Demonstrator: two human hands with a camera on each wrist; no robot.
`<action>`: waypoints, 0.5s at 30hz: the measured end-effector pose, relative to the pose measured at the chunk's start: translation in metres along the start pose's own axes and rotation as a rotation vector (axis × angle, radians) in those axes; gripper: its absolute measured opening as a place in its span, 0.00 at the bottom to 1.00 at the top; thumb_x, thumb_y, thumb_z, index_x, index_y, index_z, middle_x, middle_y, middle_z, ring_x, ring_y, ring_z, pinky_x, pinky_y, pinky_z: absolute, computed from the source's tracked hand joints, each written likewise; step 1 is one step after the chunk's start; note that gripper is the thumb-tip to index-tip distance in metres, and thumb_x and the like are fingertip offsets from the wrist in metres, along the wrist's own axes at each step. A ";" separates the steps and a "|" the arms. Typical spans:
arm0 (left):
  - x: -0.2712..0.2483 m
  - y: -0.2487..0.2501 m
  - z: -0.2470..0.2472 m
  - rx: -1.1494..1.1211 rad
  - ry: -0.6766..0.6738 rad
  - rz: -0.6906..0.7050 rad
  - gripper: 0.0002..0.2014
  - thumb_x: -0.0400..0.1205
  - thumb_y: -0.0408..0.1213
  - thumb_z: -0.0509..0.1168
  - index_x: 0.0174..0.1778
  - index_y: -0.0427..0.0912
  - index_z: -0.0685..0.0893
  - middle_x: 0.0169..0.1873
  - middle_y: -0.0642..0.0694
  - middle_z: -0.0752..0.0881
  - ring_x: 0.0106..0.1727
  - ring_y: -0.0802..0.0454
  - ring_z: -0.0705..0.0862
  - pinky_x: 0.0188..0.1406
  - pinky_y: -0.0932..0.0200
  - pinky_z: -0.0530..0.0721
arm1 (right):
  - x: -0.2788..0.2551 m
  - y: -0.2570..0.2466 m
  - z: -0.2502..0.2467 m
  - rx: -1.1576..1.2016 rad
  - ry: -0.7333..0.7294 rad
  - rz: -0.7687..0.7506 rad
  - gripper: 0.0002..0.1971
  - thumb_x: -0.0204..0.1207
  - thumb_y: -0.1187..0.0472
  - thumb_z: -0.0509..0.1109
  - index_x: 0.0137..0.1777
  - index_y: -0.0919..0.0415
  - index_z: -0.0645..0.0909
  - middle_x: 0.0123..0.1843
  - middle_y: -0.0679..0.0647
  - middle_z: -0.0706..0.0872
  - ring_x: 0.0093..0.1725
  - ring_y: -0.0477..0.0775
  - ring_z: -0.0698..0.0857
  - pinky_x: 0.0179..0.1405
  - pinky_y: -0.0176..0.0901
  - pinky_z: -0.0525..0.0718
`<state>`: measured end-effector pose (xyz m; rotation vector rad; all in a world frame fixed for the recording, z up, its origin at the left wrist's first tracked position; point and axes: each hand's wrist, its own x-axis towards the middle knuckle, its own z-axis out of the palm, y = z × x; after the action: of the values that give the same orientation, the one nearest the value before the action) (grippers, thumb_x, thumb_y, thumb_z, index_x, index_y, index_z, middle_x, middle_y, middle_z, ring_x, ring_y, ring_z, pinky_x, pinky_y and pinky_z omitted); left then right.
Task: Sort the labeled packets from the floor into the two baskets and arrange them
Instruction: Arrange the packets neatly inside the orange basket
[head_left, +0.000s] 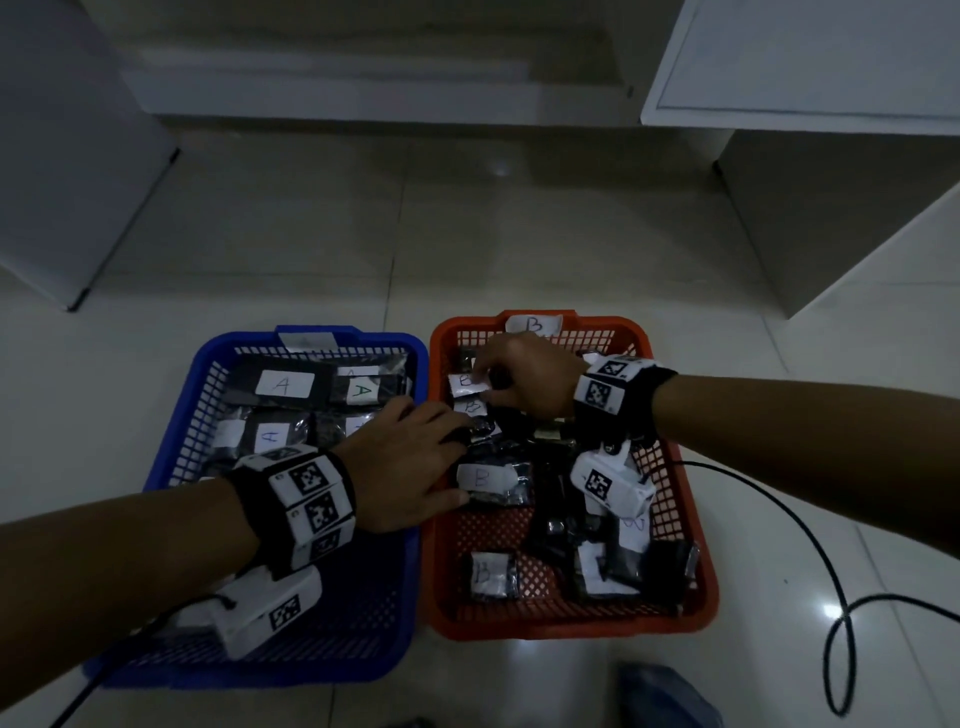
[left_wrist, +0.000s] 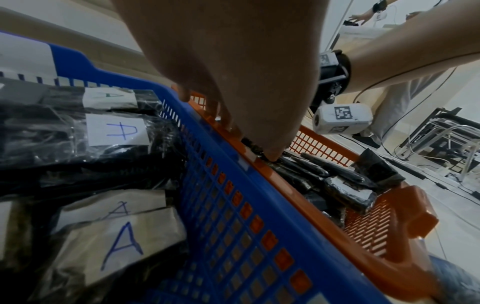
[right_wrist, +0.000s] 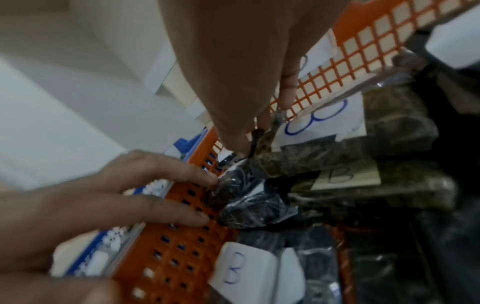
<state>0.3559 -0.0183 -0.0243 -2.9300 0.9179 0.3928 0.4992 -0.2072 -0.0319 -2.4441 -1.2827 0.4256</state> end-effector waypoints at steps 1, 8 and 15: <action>0.000 -0.001 -0.002 -0.015 -0.010 0.000 0.32 0.83 0.67 0.47 0.72 0.51 0.79 0.80 0.50 0.68 0.79 0.50 0.65 0.75 0.43 0.65 | -0.001 0.001 0.001 0.022 0.004 0.010 0.10 0.77 0.58 0.77 0.56 0.57 0.88 0.57 0.51 0.87 0.51 0.47 0.84 0.52 0.44 0.86; -0.002 -0.002 -0.015 -0.048 0.118 0.049 0.22 0.83 0.60 0.50 0.57 0.54 0.83 0.56 0.54 0.80 0.59 0.52 0.77 0.61 0.48 0.74 | -0.050 -0.030 -0.012 0.139 0.053 -0.066 0.05 0.79 0.60 0.71 0.50 0.58 0.87 0.48 0.49 0.88 0.43 0.45 0.85 0.44 0.37 0.84; -0.012 -0.002 -0.010 -0.184 0.062 0.103 0.15 0.82 0.50 0.62 0.56 0.46 0.85 0.52 0.51 0.82 0.53 0.52 0.77 0.51 0.52 0.82 | -0.085 -0.073 0.048 -0.245 -0.667 -0.135 0.20 0.80 0.45 0.72 0.63 0.60 0.84 0.57 0.57 0.88 0.52 0.57 0.88 0.50 0.48 0.86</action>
<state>0.3504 -0.0112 -0.0115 -3.0845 1.1006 0.4142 0.3798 -0.2311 -0.0348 -2.4761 -1.8347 1.1776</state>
